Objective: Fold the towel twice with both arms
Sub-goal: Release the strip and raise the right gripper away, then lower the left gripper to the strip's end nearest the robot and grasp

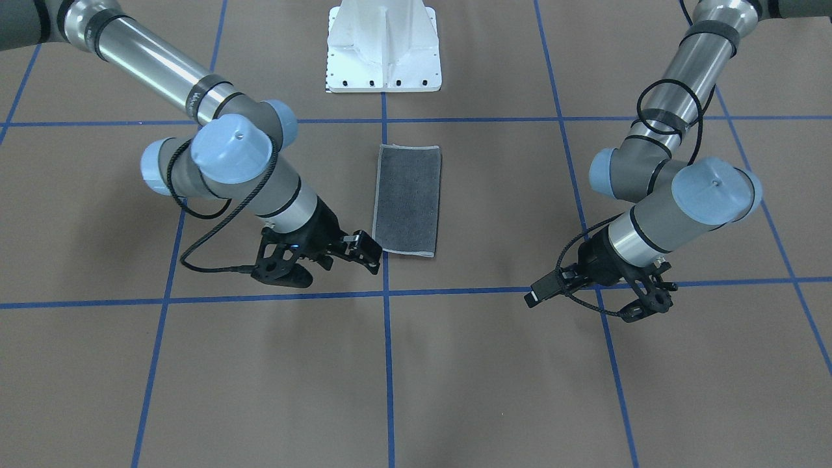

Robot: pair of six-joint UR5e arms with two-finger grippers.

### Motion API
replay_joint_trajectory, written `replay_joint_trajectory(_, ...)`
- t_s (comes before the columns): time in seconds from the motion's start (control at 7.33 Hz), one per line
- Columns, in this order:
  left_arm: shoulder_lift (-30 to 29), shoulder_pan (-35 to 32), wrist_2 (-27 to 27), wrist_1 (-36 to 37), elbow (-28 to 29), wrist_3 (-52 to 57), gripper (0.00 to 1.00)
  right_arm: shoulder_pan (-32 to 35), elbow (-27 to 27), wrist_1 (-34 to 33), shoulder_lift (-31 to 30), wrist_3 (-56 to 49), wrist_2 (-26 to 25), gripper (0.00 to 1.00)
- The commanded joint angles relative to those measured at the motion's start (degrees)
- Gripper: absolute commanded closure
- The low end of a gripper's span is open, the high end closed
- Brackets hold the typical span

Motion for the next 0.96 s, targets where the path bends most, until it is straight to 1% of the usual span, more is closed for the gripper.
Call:
replay_joint_trajectory(0.0,2.1,3.44,0.44,0.17,-9.22,-10.51,0.0,6.95,0.47,-0.04,-2.82,-3.59,7.2,0.0)
replay_joint_trajectory(0.14,3.06,6.51,2.01,0.35,-12.04,-13.87,0.0,10.19,0.73,-0.04,-4.4,-5.34,11.14,0.0)
replay_joint_trajectory(0.27,5.77,9.67,4.12,0.43,-16.33,-16.6,0.0,12.92,0.91,-0.04,-6.24,-9.71,13.27,0.0)
replay_joint_trajectory(0.41,9.19,13.1,7.62,1.65,-21.86,-18.02,0.0,14.26,0.82,-0.13,-7.48,-13.23,13.73,0.0)
replay_joint_trajectory(0.55,11.22,18.09,12.27,7.23,-27.39,-19.17,0.0,14.62,0.82,-0.13,-7.92,-13.79,13.73,0.0)
replay_joint_trajectory(0.68,12.46,24.32,19.19,12.08,-31.54,-19.18,0.0,14.79,0.82,-0.22,-8.1,-13.8,13.73,0.0)
replay_joint_trajectory(0.82,13.52,30.21,26.56,12.47,-32.45,-19.18,0.0,14.97,0.82,-0.04,-8.45,-13.8,13.73,0.0)
